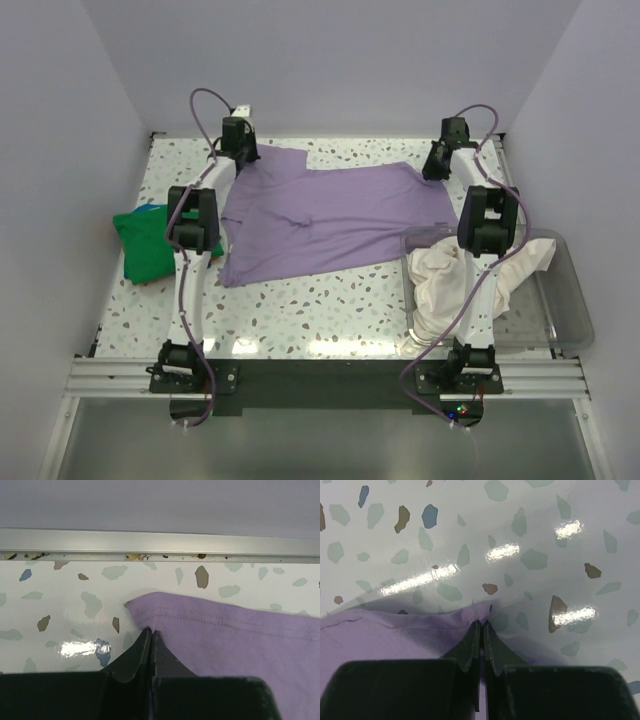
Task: Fold and stack the t-shirts
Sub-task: Fold the tshirt
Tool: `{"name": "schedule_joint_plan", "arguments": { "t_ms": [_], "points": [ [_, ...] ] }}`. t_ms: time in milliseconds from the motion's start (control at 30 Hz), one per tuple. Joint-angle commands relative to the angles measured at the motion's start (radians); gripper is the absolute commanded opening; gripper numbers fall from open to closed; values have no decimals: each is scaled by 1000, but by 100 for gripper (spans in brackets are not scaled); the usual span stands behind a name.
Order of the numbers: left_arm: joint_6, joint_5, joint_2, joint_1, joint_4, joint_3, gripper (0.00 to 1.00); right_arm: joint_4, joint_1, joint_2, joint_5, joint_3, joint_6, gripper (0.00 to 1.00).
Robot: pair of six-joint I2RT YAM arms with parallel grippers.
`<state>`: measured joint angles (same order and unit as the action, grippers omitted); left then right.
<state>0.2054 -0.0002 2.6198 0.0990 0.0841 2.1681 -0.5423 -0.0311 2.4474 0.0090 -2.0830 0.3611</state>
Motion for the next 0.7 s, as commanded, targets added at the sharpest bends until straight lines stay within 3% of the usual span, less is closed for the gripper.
{"name": "schedule_joint_plan", "arguments": {
  "t_ms": [0,267,667],
  "points": [
    [38,37,-69,-5,-118,-14,0,-24,2,-57,31,-29,19,0],
    [86,97,-110,-16,-234,-31,0,31,2,-114,134,-26,27,0],
    [175,163,-80,-42,-415,-25,0,70,2,-8,155,-153,96,0]
  ]
}}
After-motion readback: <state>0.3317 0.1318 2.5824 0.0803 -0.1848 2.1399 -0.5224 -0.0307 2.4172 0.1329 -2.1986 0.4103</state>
